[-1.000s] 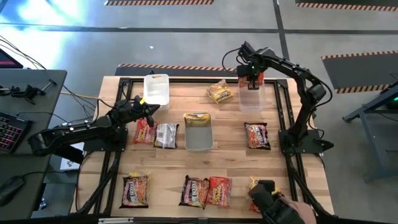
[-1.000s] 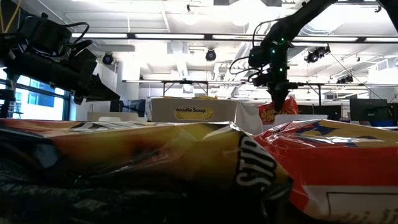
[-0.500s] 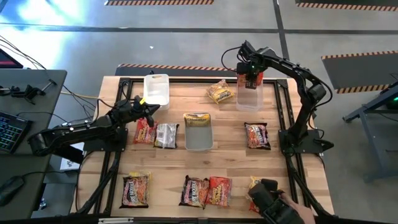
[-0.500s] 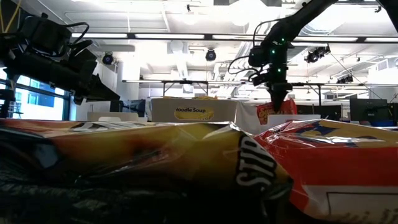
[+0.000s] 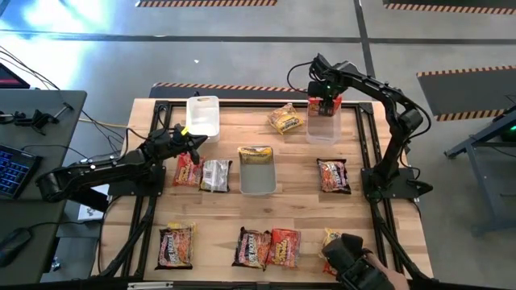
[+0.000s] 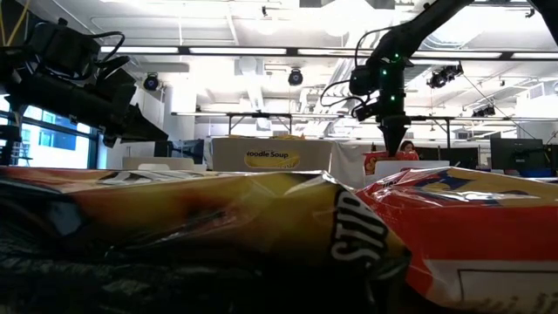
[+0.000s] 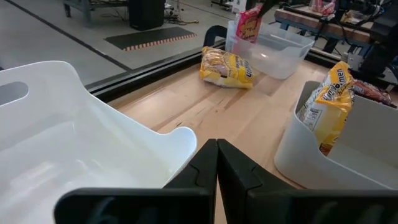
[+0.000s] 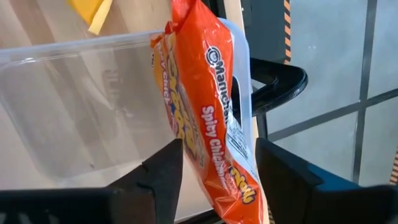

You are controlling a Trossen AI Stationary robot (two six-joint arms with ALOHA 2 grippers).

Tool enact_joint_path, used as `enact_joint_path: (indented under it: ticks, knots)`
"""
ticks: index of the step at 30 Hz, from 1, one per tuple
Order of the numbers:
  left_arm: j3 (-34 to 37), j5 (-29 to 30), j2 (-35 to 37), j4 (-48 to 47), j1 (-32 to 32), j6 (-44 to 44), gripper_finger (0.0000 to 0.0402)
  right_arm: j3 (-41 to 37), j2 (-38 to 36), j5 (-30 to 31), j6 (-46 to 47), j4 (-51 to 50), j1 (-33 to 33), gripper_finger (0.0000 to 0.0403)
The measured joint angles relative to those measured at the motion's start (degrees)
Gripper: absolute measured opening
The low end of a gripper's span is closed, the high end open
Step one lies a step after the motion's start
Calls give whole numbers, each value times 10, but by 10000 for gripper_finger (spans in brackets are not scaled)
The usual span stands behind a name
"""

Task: Sort Maruchan noodles
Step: Put the black noodle pack into the white bin

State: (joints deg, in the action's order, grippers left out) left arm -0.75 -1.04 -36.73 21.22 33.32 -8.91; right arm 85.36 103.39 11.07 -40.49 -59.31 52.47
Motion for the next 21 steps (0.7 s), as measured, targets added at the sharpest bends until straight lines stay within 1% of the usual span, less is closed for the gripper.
enact_joint_path:
  ticks: [10,16,18,21]
  knots:
    - [0,0,0,0,0,0,0,0,-3,10,4,2,-8,174]
    - [0,0,0,0,0,1,0,1,-45,29,13,4,-16,168]
    - [0,0,0,0,0,5,0,1,-71,19,22,4,-21,155]
    - [0,0,0,0,0,12,0,1,-106,-35,51,15,-26,121]
